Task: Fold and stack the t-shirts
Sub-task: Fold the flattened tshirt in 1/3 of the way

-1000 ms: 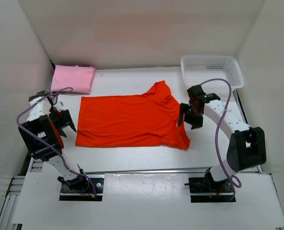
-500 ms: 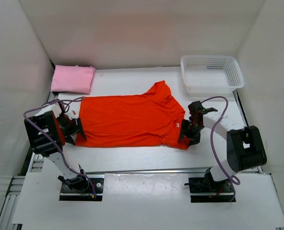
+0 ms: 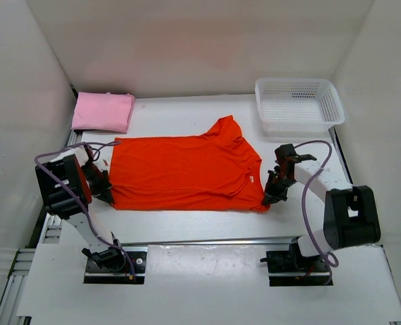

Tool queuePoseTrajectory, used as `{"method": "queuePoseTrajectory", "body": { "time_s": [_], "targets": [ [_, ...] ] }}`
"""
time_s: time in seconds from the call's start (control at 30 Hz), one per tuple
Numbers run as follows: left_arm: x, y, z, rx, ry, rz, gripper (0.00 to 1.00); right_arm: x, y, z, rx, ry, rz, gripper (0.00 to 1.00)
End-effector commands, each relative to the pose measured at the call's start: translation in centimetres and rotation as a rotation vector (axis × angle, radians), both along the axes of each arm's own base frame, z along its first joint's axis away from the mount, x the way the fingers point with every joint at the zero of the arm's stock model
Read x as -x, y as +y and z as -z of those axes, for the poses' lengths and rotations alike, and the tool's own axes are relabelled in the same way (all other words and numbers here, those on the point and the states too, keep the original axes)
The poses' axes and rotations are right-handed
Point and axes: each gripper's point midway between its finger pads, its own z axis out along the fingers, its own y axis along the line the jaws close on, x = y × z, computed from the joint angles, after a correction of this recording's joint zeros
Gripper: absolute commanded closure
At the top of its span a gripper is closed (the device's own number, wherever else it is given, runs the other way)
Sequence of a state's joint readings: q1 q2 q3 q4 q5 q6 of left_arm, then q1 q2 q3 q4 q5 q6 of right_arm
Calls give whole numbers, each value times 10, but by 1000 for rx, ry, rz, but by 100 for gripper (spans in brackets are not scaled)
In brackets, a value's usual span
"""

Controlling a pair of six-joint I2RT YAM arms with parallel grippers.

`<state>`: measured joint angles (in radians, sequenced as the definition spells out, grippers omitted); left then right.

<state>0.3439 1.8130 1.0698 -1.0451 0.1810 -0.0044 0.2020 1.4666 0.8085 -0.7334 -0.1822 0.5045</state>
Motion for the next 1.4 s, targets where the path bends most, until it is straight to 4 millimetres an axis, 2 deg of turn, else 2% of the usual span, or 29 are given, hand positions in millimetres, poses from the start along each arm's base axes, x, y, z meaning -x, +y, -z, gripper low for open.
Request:
{"method": "queuePoseTrajectory", "body": {
  "time_s": [0.0,0.07,0.13,0.17,0.23,0.27,0.3,0.37,0.43,0.47,0.5,0.53,0.57,0.6,0.63,0.67,0.77,0.8,0.87,0.9,0.97,1.0,1.1,1.13,1.17,1.2,1.23,1.27,1.37],
  "targets": [
    [9,38,-17,-195,-15,-3,90,14,-1,-22,-21,-8,-22,99],
    [16,45,-25,-240,-13,-8,90,27,1,-19,-38,27,-5,99],
    [31,41,-24,-235,26,-2,90,45,6,-15,-81,77,12,99],
    [35,37,-25,-232,33,9,87,46,11,-14,-100,68,6,99],
    [44,35,-24,-238,69,26,72,58,19,-7,-105,96,-2,97],
    [51,36,-21,-247,91,31,55,57,21,-7,-107,91,-3,96],
    [50,44,-21,-300,93,46,49,57,23,-4,-108,88,-3,94],
    [47,58,-23,-381,86,52,46,57,24,-2,-100,85,-14,87],
    [34,83,-34,-514,54,49,45,54,23,0,-83,94,-12,77],
    [17,99,-53,-609,-2,41,45,50,24,-1,-84,86,-21,69],
    [6,105,-64,-655,-45,36,43,49,21,-2,-69,84,-19,67],
    [-8,108,-77,-687,-100,35,43,49,20,-1,-60,82,-18,65],
    [-38,101,-108,-734,-238,51,43,46,18,-4,-46,73,-27,62],
    [-52,90,-123,-745,-315,77,43,45,18,-6,-45,73,-27,57],
    [-63,73,-137,-747,-385,118,43,45,18,-6,-45,73,-27,55],
    [-80,29,-158,-728,-520,234,43,43,16,-9,-34,62,-26,55],
    [-85,-66,-175,-576,-691,478,36,42,11,-11,-3,54,-22,47],
    [-74,-119,-175,-488,-743,639,32,42,11,-13,-6,44,-22,44],
    [-53,-182,-172,-315,-771,812,31,39,8,-14,8,42,-3,41],
    [-36,-226,-169,-230,-772,944,30,38,7,-14,17,40,-1,41],
    [-19,-275,-165,-109,-771,1062,30,35,3,-11,14,43,48,41],
    [-10,-312,-159,-63,-755,1151,30,38,5,-9,1,52,47,41],
    [4,-373,-149,33,-761,1254,31,35,6,-5,-22,67,95,41],
    [16,-401,-138,58,-742,1315,31,34,4,-1,-22,70,107,41],
    [19,-416,-133,68,-746,1336,31,28,5,-2,-42,60,131,41],
    [27,-427,-128,95,-730,1364,33,33,6,0,-51,77,138,41],
    [36,-441,-115,97,-707,1400,33,28,5,0,-55,65,152,41],
    [43,-447,-108,109,-694,1418,33,27,3,0,-56,68,170,41],
    [51,-445,-78,85,-650,1448,36,25,4,0,-58,59,170,41]
  ]
}}
